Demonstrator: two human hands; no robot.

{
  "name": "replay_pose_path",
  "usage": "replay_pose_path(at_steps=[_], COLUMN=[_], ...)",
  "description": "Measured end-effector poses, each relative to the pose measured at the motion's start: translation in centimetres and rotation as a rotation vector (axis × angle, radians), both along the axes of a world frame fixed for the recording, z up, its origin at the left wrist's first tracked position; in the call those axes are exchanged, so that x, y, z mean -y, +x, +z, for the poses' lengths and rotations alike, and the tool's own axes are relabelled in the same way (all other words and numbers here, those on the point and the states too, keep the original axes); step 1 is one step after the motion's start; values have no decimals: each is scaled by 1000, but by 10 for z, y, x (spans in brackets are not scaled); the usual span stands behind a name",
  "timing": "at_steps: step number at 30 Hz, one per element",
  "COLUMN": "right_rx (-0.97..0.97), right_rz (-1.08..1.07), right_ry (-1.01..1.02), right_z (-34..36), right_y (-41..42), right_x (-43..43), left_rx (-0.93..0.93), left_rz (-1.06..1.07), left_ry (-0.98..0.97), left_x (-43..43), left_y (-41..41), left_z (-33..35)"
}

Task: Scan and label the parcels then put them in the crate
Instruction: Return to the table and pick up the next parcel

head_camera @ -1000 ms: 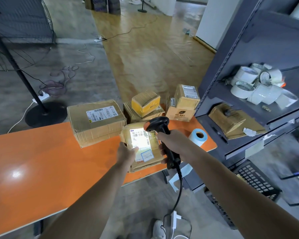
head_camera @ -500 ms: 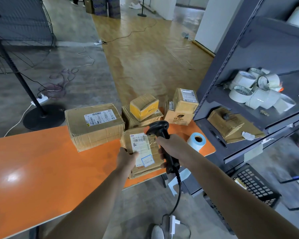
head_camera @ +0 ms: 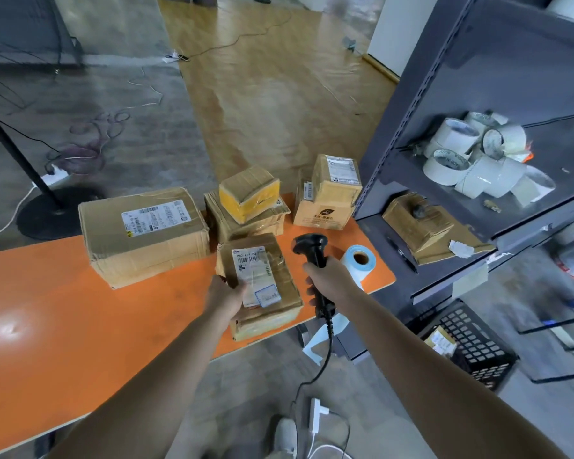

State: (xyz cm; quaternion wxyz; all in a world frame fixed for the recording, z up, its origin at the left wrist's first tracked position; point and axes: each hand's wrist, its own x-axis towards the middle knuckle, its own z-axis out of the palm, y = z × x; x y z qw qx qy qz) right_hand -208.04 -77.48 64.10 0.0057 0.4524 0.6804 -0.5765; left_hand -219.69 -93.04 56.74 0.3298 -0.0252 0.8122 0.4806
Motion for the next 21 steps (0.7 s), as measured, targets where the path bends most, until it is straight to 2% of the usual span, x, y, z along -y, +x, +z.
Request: replay_pose_path(at_steps=[7,10,12,15,21], right_rx=[60,95,124,162,209], right_rz=[78,120,133,147,217], right_ry=[21,43,48,60,118], right_z=[-47,-66,-75,-92,-112], right_y=[-10,-18,-23,-31,-40], right_x=[-47,-61,-69,-82,-100], left_rx=[-83,-324,-479,-630,-751], left_rz=[-57,-129,-147,-202,-356], left_ry=[-105,-356,-422,-434,-296], left_x=[-17,-24,-29,-41,-82], left_y=[0,2,4,6,15], left_z=[-1,2,9,11,14])
